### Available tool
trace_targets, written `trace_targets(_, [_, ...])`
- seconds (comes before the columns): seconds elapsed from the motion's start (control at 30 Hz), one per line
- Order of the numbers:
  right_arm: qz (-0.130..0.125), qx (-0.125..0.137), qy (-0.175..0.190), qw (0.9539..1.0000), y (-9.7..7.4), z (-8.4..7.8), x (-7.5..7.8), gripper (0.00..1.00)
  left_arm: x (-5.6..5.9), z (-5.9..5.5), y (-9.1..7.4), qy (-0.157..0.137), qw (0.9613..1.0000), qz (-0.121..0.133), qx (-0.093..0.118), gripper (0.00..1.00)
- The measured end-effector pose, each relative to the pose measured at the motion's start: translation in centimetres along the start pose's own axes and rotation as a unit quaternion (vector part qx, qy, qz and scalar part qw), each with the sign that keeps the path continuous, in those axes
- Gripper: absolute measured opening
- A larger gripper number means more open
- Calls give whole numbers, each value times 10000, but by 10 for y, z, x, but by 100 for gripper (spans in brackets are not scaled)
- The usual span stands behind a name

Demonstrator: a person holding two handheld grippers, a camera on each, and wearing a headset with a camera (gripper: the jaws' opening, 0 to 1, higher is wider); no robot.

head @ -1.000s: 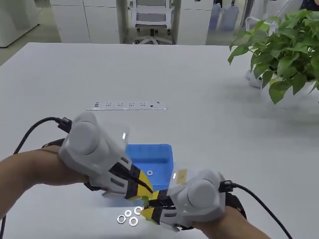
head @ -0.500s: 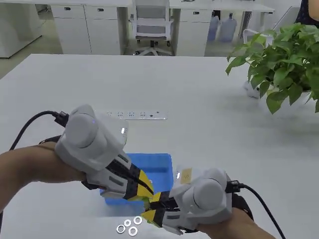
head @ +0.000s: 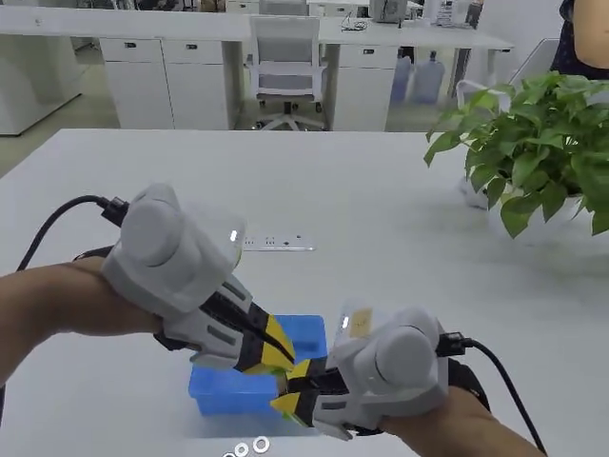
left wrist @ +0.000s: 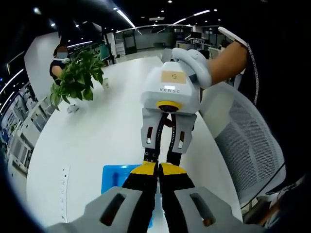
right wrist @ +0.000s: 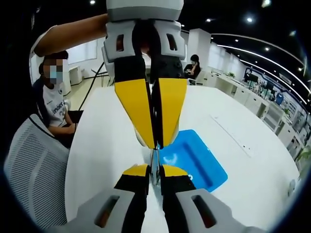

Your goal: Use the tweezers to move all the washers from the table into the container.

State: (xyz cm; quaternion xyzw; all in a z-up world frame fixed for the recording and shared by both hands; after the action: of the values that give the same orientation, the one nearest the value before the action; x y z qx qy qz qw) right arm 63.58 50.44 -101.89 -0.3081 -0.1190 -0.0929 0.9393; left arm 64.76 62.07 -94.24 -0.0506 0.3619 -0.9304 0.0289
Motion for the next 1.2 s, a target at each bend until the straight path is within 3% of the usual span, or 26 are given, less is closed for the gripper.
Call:
trace_targets(0.33, [-135,28,-19,9999,-1,0,18,10,-13,8,-2,132,9999,76,-29,5])
trace_targets(0.57, [-200,38,-91,9998,4,-2,32,10,-26,8,-3,146,9997,173,2,5])
trace_targets(1.03, [-368,13,-96,9993,25,-15,48,10,-47,-4,7,138,9993,335,-54,5])
trace_targets(1.2, [-312,-15,-75,9995,34,-21,51,10,-55,-12,11,53,9993,366,-76,5])
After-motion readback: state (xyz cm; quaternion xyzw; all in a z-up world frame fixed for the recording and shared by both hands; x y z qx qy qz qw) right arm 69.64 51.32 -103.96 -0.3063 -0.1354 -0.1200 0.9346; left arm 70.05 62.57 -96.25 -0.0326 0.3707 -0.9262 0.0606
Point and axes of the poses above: the centre of the closed fingertips' face, and the gripper's own axes: y roughly forward along the fingers, x roughly to its right, z roughly out of its top, the point moved 10 cm from there along -y, roughly backward along the fingers, and after that the axes turned 13 degrees about -y, right-handed, at the moved point
